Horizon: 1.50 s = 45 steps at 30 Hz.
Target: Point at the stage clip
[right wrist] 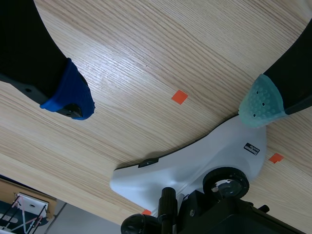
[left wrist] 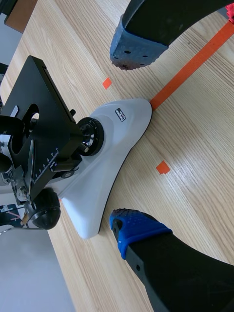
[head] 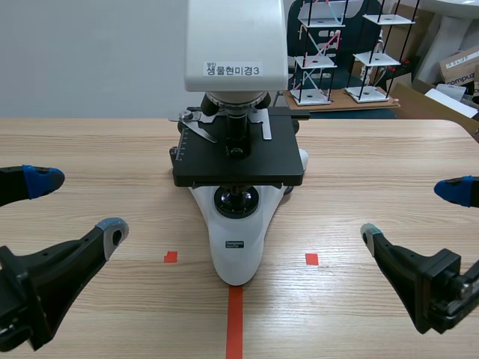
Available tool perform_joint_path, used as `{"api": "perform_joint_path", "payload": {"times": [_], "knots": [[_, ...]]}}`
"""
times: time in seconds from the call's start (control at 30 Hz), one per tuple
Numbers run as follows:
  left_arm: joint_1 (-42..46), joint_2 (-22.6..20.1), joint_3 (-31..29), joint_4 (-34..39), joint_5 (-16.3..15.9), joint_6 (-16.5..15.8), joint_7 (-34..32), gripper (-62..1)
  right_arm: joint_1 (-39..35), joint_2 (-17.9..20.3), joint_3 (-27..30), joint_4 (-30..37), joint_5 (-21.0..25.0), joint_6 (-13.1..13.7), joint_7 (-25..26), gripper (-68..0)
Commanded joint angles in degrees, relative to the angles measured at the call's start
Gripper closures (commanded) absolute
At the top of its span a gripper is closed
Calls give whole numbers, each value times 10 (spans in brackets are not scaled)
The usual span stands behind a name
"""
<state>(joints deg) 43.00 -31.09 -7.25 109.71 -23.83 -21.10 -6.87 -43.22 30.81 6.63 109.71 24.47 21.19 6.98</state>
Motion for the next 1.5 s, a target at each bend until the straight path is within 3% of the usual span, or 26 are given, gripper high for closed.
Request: {"api": "perform_joint_path", "payload": {"times": [0.0, 0.1, 0.33, 0.43, 0.6, 0.7, 0.93, 1.1, 1.23, 1.47], "knots": [[0, 6, 1, 6, -4, 0, -6, -571, 2, 1, 4, 7, 2, -2, 8, -679], [0, 6, 1, 6, -4, 0, -5, -483, 2, 1, 4, 7, 2, -2, 8, -679], [0, -20, -2, -8, 2, 35, 7, -121, 2, 1, 4, 7, 2, -2, 8, -679], [-1, -46, -12, -21, 14, 37, -16, -25, 2, 1, 4, 7, 2, -2, 9, -679], [-46, -100, -20, -67, 18, 33, -23, -27, 2, 1, 4, 7, 2, -2, 9, -679], [-94, -129, -20, -104, 11, 2, -19, -27, 2, 1, 4, 7, 2, -2, 9, -679], [-212, -191, -17, -162, -68, -53, -5, -27, 2, 1, 4, 7, 2, -2, 9, -679], [-296, -209, -10, -178, -120, -93, 39, -27, 2, 1, 4, 7, 2, -2, 9, -679], [-367, -212, 32, -188, -146, -109, 80, -27, 2, 1, 4, 7, 2, -2, 9, -679], [-467, -209, 150, -190, -146, -112, 99, -27, 2, 1, 4, 7, 2, -2, 8, -679]]}}
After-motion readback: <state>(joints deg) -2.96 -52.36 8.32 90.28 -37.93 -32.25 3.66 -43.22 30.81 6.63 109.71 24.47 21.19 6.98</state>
